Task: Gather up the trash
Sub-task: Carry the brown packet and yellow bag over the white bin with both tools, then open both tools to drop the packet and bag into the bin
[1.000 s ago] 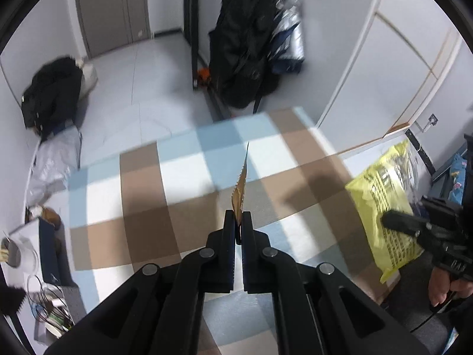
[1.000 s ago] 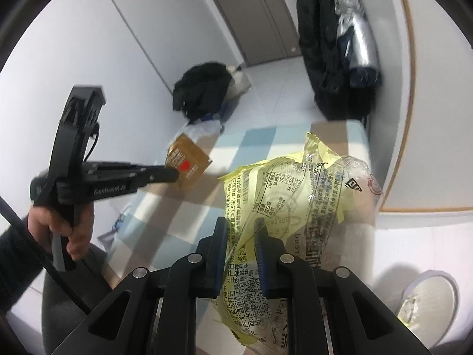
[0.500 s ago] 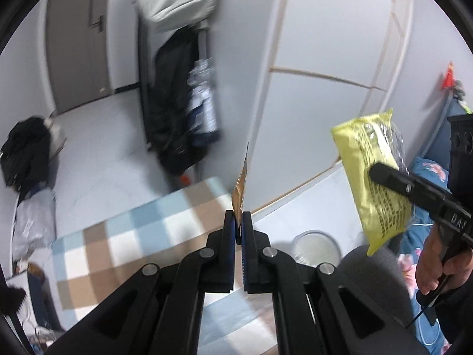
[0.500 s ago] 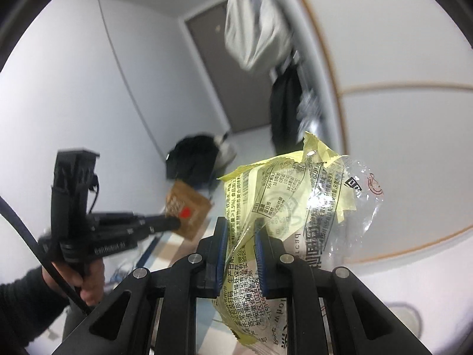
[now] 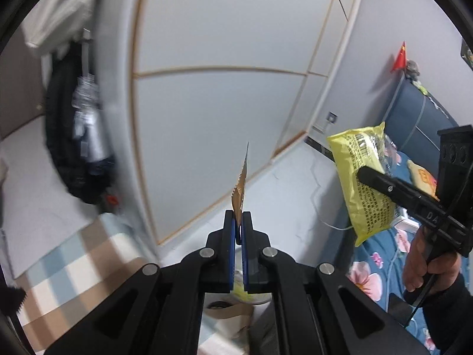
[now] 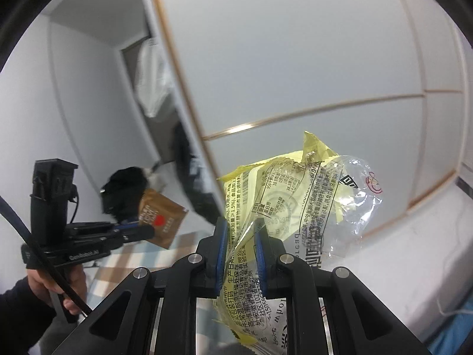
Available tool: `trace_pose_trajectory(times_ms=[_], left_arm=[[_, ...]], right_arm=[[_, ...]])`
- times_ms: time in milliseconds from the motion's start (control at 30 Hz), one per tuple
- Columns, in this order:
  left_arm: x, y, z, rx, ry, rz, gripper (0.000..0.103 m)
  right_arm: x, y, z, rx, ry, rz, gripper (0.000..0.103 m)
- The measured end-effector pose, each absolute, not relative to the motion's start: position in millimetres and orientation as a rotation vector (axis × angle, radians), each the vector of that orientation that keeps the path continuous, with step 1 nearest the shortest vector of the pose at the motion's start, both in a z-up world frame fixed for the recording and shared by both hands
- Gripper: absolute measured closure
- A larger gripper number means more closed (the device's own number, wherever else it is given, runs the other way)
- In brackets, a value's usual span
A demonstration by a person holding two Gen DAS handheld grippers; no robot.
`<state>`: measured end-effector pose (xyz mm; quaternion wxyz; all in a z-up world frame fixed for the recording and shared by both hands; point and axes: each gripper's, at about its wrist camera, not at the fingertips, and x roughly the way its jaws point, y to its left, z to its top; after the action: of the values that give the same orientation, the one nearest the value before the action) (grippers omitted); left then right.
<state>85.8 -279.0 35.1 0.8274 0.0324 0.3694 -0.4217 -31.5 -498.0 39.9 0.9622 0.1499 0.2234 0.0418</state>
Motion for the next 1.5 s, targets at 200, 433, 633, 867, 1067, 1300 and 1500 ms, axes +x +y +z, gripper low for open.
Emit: trace_pose_trajectory(times_ms=[200, 433, 633, 867, 1067, 1300, 1500], left_arm=[[103.7, -324.3, -10.3, 0.048, 0.923, -0.957, 0.103], [119.7, -376.4, -80.7, 0.150, 1.078, -0.960, 0.103], [129.2, -409.8, -140.8, 0.220, 1.232, -1.013, 0.103], [137.1, -433.4, -189.2, 0.284, 1.420, -1.002, 0.103], [136.5, -443.6, -218.1, 0.293, 1.543, -0.969, 0.103], [142.4, -451.8, -243.8, 0.296, 1.631, -0.909, 0.103], [141.2, -456.0, -255.4, 0.292, 1.696, -0.881, 0.103]], right_arm=[[-26.1, -541.7, -4.0, 0.357, 0.530, -0.022, 0.086], [-1.9, -577.6, -81.7, 0.462, 0.674, -0.067, 0.086], [22.4, -593.6, -155.2, 0.564, 0.812, -0.078, 0.086], [44.7, -594.2, -234.1, 0.629, 0.972, -0.066, 0.086], [52.6, -594.0, -276.6, 0.681, 1.065, -0.078, 0.084], [67.8, -583.4, -310.7, 0.697, 1.139, -0.046, 0.084], [76.0, -579.5, -321.2, 0.713, 1.165, -0.036, 0.081]])
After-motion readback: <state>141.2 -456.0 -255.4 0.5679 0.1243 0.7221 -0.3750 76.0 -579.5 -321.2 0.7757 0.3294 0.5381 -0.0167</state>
